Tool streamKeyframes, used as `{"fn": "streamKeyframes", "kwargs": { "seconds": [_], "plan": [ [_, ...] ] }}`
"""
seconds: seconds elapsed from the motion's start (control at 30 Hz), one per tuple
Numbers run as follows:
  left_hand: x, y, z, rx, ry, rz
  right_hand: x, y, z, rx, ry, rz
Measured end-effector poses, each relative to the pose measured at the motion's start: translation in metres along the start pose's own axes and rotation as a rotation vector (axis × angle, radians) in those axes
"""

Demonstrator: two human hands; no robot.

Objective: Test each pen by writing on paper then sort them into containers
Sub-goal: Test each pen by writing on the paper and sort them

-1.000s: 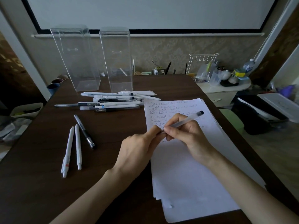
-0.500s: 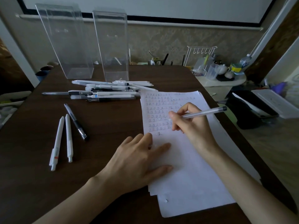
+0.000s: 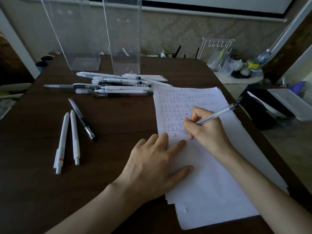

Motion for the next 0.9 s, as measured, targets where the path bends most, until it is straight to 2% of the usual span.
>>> {"fn": "streamKeyframes", "kwargs": {
  "seconds": [0.9],
  "plan": [
    [-0.0012,-0.0012,-0.0008,0.048,0.021,0.02,-0.001,0.0036,0.0011,0.005,-0.004,-0.022]
  ]
}}
Point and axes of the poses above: each hand's wrist, its own x-axis away from the middle knuckle, its own z-axis out of the back of the hand, y = z × x, the point moved 4 cm from there along -x, towards the middle knuckle, and after that the axes turned 3 degrees about x, right-handed, at the moved point
